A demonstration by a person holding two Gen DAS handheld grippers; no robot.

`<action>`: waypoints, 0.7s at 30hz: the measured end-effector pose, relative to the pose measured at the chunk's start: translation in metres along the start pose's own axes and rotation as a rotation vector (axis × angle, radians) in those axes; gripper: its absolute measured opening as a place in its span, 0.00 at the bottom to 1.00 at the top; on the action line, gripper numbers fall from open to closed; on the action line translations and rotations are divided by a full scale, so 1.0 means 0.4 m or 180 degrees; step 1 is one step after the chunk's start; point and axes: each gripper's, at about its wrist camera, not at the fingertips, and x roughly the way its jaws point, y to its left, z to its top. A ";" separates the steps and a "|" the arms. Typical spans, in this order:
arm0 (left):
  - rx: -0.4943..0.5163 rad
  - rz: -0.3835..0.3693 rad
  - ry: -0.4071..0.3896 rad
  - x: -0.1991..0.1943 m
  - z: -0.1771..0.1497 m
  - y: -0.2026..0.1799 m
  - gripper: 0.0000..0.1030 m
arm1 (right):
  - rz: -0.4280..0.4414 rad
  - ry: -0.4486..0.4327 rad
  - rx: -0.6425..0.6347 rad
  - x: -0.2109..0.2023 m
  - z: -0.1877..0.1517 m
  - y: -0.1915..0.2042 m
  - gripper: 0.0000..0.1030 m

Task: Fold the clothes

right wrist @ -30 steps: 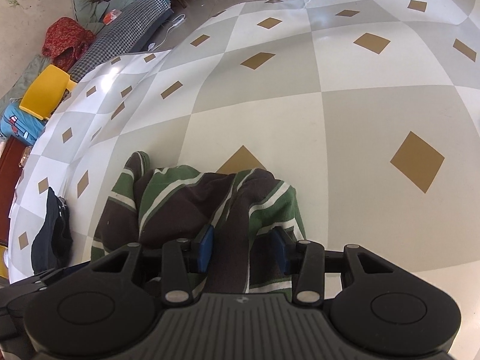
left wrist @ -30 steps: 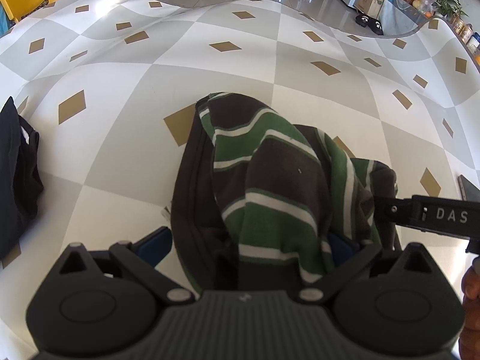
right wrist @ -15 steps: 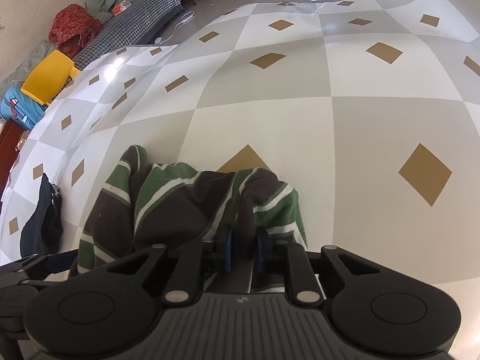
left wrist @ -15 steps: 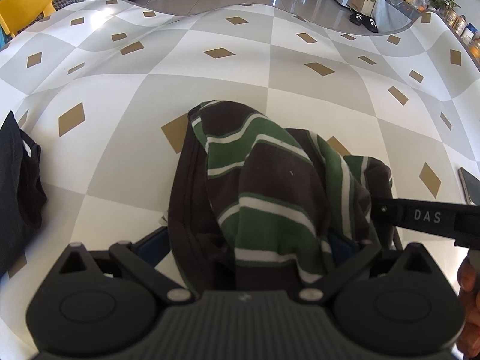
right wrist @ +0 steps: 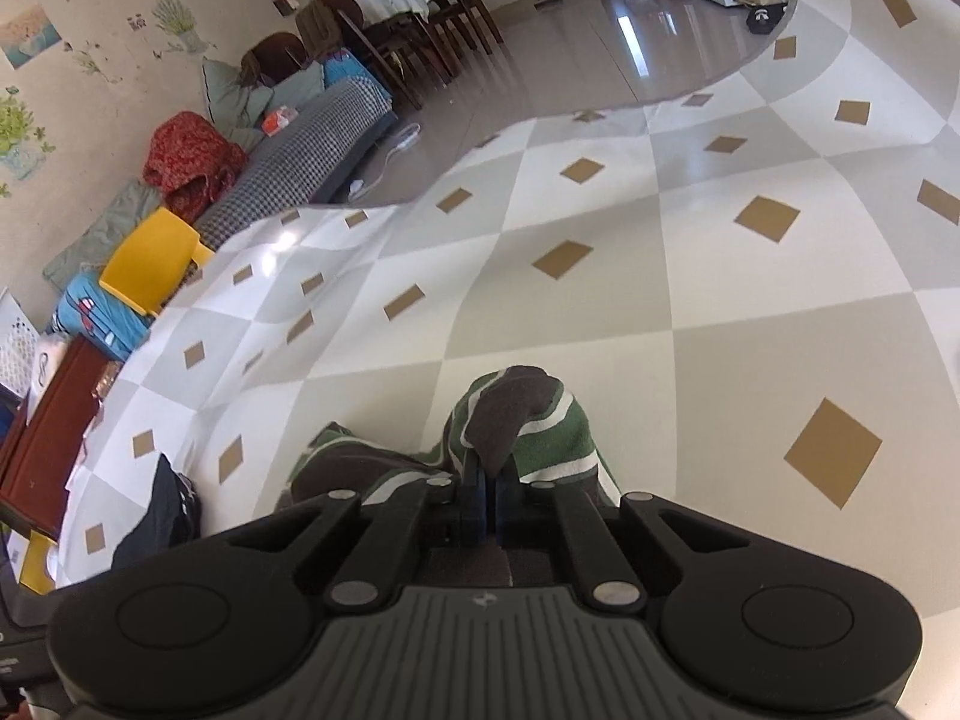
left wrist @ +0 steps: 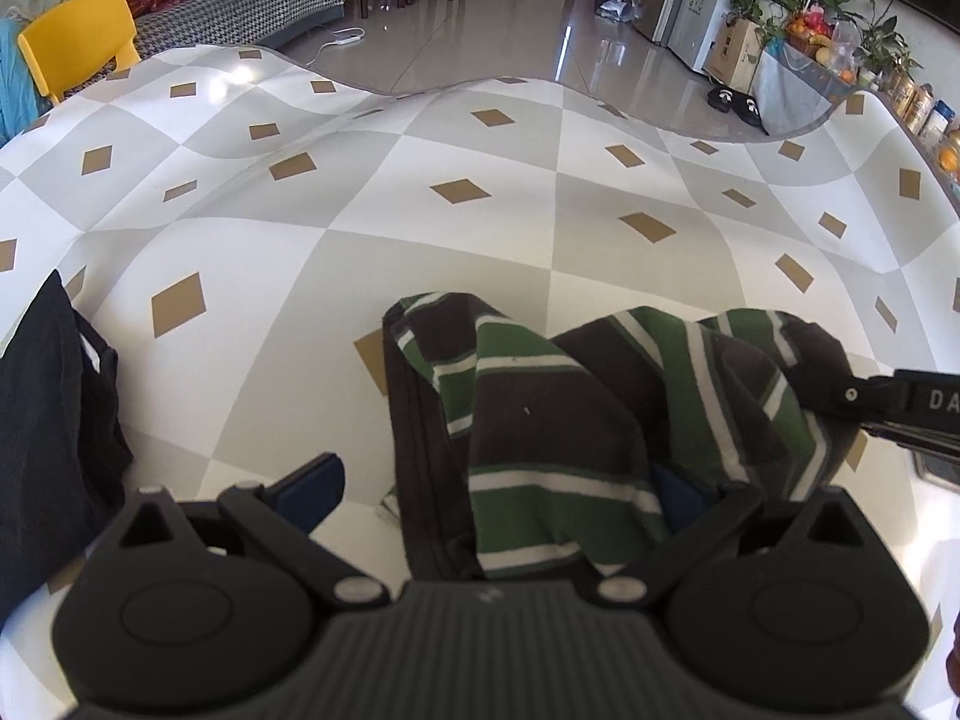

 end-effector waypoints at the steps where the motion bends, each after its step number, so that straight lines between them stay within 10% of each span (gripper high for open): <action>1: -0.0041 -0.0006 -0.0036 -0.006 0.005 0.005 1.00 | 0.0035 -0.0062 -0.0007 -0.013 0.007 0.004 0.04; 10: -0.0148 0.0050 -0.0340 -0.053 0.031 0.025 1.00 | 0.0538 -0.0441 -0.0227 -0.109 0.034 0.053 0.05; 21: -0.0413 0.0124 -0.0425 -0.072 0.042 0.071 1.00 | 0.0764 0.0205 -0.0994 -0.048 -0.084 0.143 0.05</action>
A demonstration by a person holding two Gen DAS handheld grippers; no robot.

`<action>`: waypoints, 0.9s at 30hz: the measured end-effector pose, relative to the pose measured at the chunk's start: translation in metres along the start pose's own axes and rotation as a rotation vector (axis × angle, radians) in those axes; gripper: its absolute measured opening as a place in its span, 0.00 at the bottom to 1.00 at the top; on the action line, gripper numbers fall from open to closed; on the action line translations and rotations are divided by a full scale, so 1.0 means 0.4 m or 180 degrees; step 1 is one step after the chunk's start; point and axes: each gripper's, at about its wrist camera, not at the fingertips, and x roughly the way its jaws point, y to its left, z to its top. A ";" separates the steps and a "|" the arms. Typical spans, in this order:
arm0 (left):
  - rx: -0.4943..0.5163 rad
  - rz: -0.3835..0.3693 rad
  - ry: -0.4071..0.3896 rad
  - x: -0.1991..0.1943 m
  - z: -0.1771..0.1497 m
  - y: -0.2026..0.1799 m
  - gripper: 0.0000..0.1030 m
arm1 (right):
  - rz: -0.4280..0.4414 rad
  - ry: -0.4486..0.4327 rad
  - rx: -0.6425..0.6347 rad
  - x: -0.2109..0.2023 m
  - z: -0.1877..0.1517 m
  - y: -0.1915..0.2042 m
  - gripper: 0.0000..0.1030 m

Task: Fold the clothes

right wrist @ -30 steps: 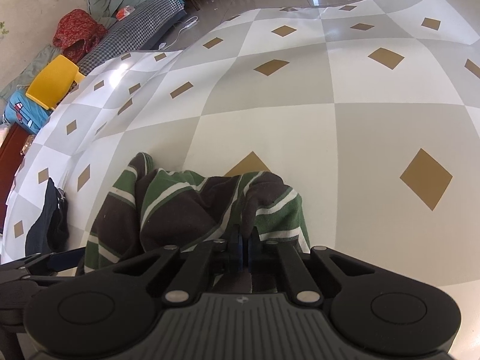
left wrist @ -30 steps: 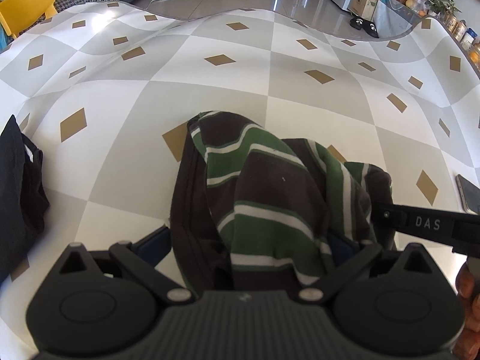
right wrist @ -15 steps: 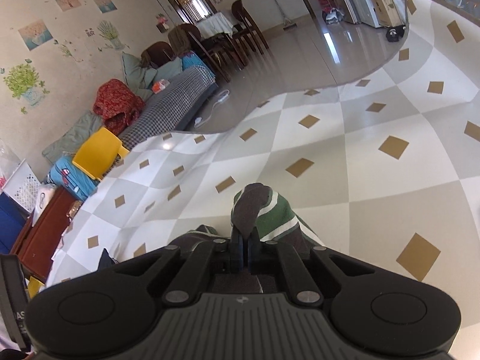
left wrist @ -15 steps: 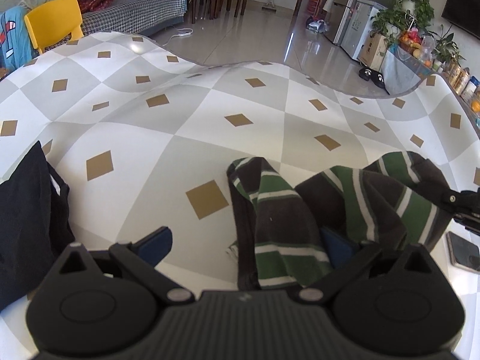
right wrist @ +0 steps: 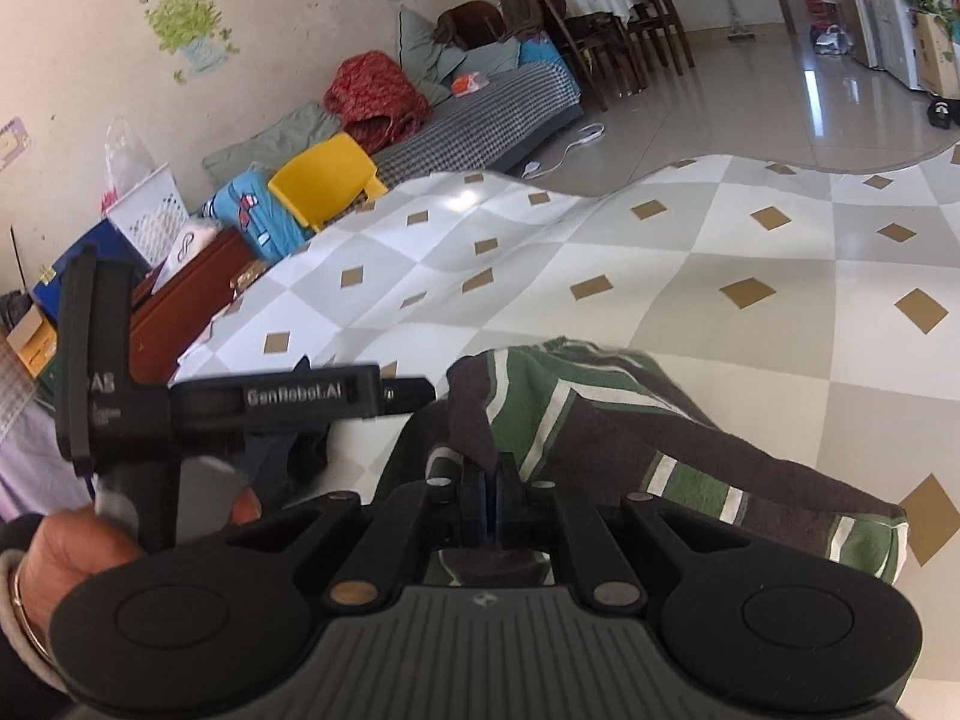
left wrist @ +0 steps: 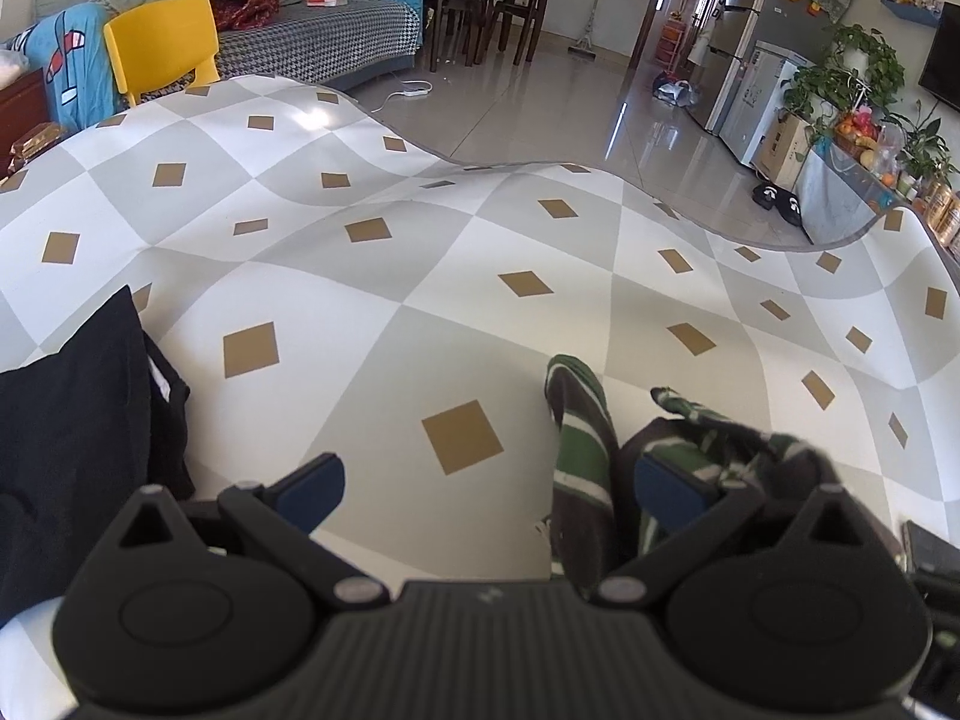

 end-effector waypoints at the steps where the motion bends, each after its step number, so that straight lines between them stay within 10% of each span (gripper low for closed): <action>1: -0.0015 -0.0023 -0.0014 -0.003 0.001 0.001 1.00 | 0.0009 0.0060 -0.0030 0.009 -0.009 0.005 0.05; 15: 0.0588 0.0080 0.0264 0.065 -0.086 -0.075 1.00 | 0.0028 0.0475 -0.0582 0.028 -0.104 0.083 0.16; 27: 0.0490 0.0253 0.0435 0.092 -0.109 -0.030 1.00 | -0.0475 0.0195 -0.0346 -0.058 -0.069 0.017 0.33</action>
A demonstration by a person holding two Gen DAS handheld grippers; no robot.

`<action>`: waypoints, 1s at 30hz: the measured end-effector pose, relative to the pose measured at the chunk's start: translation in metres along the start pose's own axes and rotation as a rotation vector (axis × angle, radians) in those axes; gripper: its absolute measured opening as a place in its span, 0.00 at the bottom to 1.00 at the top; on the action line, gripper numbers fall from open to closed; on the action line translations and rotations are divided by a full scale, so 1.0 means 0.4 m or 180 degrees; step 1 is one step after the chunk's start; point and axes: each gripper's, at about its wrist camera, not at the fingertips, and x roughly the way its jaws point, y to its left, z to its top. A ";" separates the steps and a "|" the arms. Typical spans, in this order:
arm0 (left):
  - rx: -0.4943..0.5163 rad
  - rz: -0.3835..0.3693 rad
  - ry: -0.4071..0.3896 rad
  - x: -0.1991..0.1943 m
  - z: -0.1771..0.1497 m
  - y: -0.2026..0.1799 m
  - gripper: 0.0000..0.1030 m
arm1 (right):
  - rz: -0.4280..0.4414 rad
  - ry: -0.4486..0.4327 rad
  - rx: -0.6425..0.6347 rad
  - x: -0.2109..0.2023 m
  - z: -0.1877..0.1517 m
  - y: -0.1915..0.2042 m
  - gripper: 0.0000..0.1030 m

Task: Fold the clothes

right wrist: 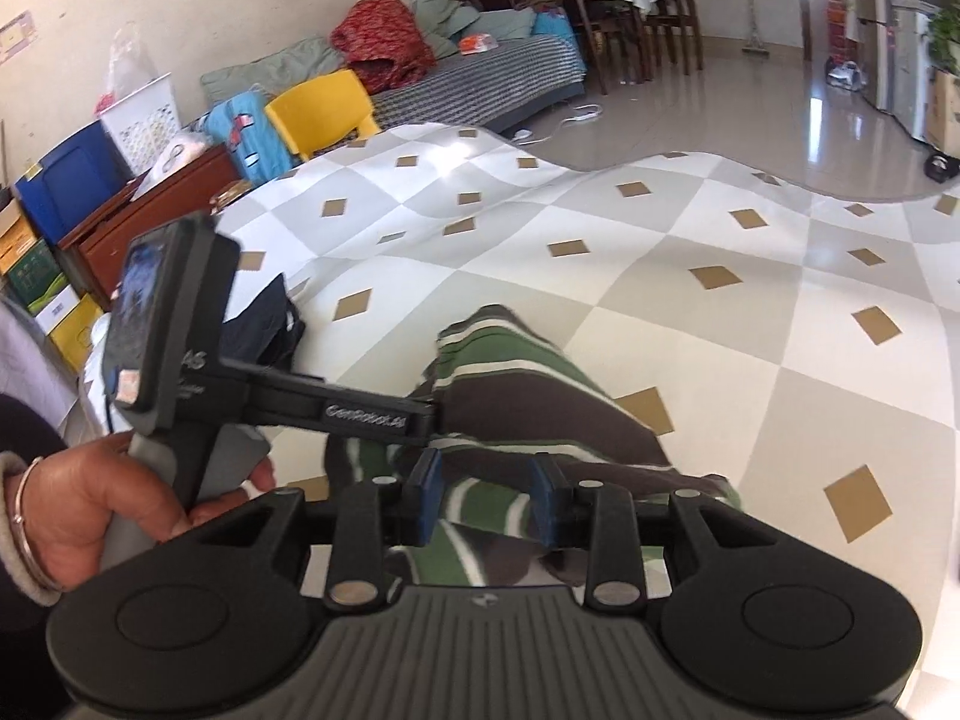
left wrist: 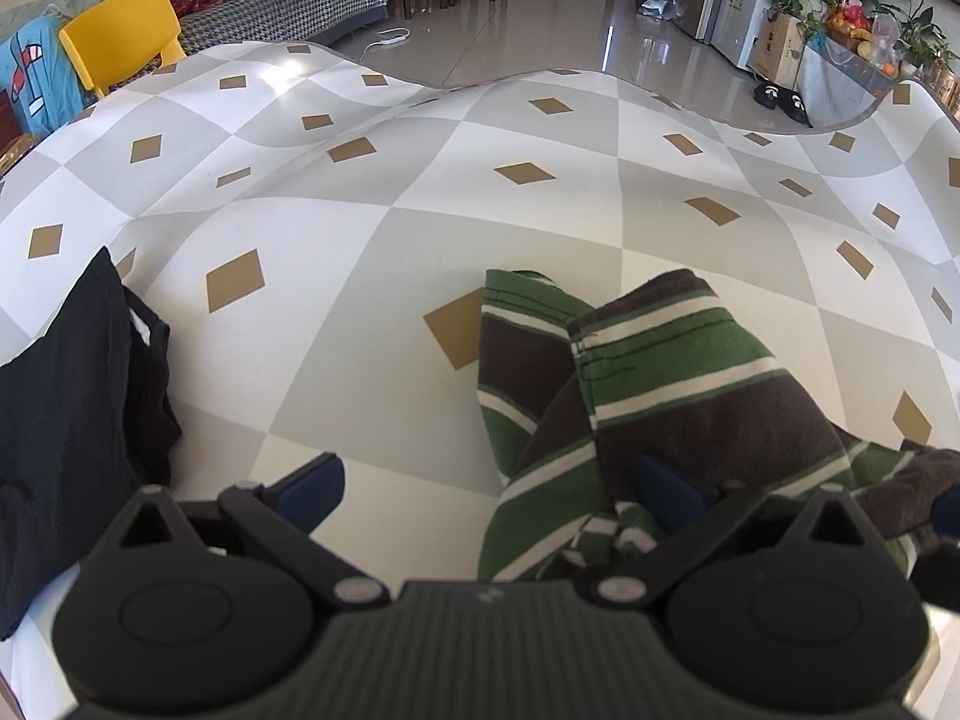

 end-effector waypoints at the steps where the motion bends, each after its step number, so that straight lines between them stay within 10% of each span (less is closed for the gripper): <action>1: 0.0003 0.0011 0.0010 0.002 -0.004 -0.001 1.00 | -0.0081 0.0021 0.0083 0.008 0.004 -0.011 0.33; 13: 0.0015 0.0008 0.0070 0.010 -0.028 -0.003 1.00 | -0.0204 0.0679 0.1115 0.148 -0.033 -0.116 0.38; 30: 0.0008 -0.0036 0.0079 0.003 -0.047 -0.024 1.00 | -0.0438 0.0368 0.1070 0.233 0.019 -0.103 0.39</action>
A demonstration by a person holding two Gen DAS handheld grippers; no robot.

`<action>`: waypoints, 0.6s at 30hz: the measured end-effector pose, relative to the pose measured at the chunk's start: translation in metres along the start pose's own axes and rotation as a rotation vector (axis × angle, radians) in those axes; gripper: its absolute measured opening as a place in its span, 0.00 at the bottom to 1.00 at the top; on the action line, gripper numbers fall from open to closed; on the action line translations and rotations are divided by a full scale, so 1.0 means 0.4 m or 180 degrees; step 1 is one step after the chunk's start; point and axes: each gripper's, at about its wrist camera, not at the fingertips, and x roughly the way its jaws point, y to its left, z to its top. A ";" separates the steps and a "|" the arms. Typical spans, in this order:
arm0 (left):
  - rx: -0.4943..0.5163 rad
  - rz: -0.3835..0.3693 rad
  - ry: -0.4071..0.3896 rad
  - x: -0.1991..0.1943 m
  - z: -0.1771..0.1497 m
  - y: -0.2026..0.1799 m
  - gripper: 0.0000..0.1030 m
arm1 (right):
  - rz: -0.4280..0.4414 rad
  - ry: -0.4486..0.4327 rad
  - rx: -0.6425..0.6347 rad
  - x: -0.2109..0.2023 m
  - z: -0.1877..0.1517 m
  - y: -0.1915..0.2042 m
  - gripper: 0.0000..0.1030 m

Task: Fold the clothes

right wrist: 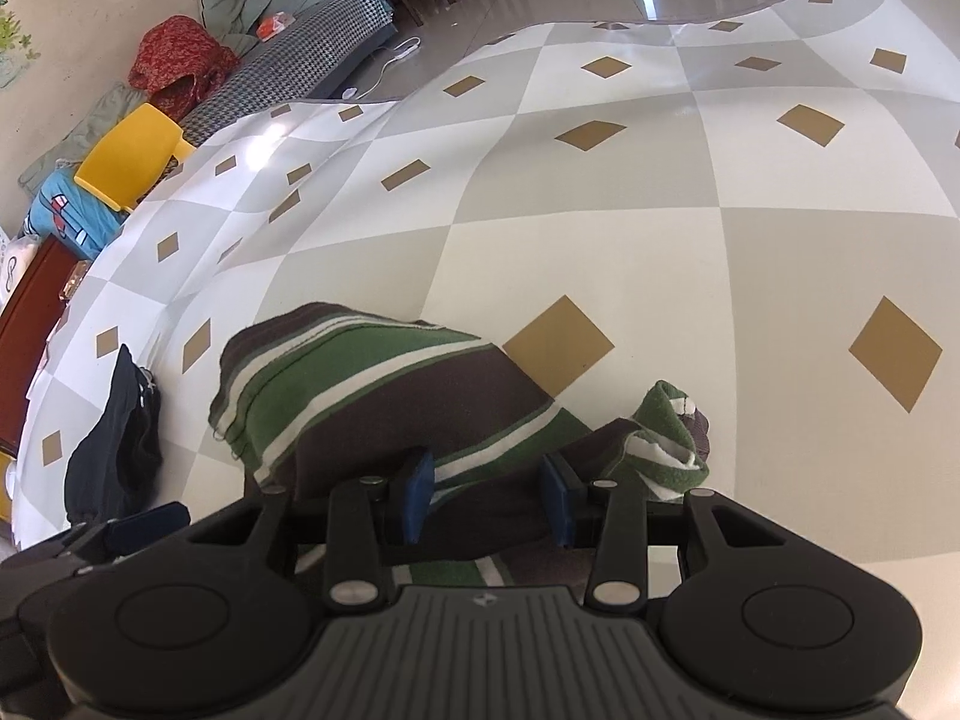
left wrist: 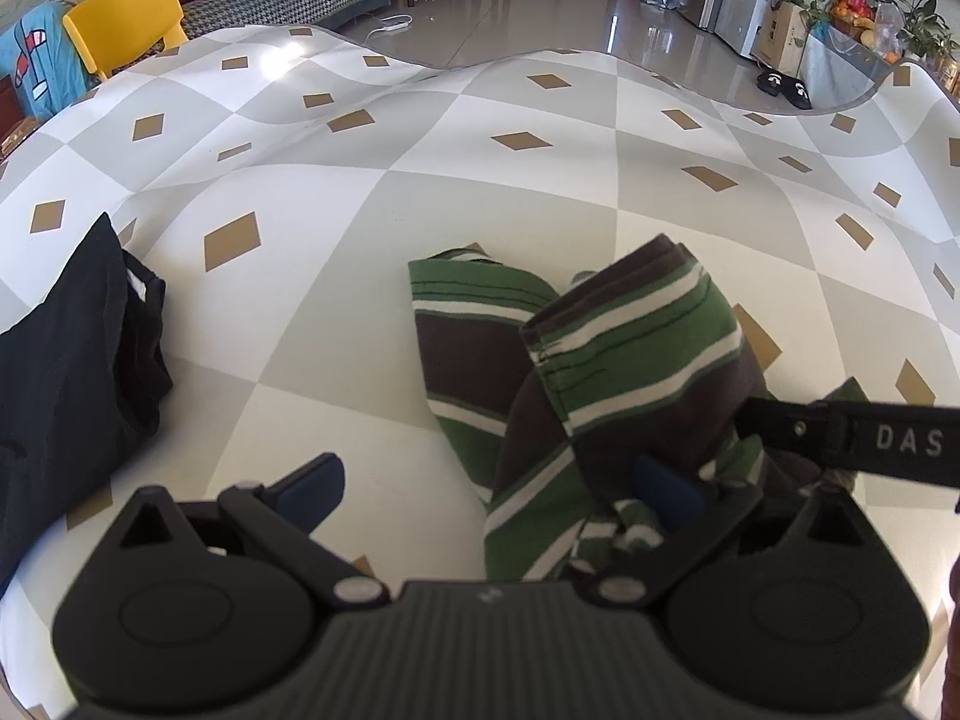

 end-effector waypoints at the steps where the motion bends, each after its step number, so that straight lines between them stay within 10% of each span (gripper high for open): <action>1: 0.0009 -0.0038 0.0013 0.000 -0.002 -0.003 1.00 | -0.0020 -0.0016 -0.0013 0.003 0.004 0.005 0.39; 18: -0.0038 -0.0238 -0.0208 -0.101 -0.019 0.051 1.00 | 0.0386 -0.0327 -0.0472 -0.117 0.004 0.079 0.41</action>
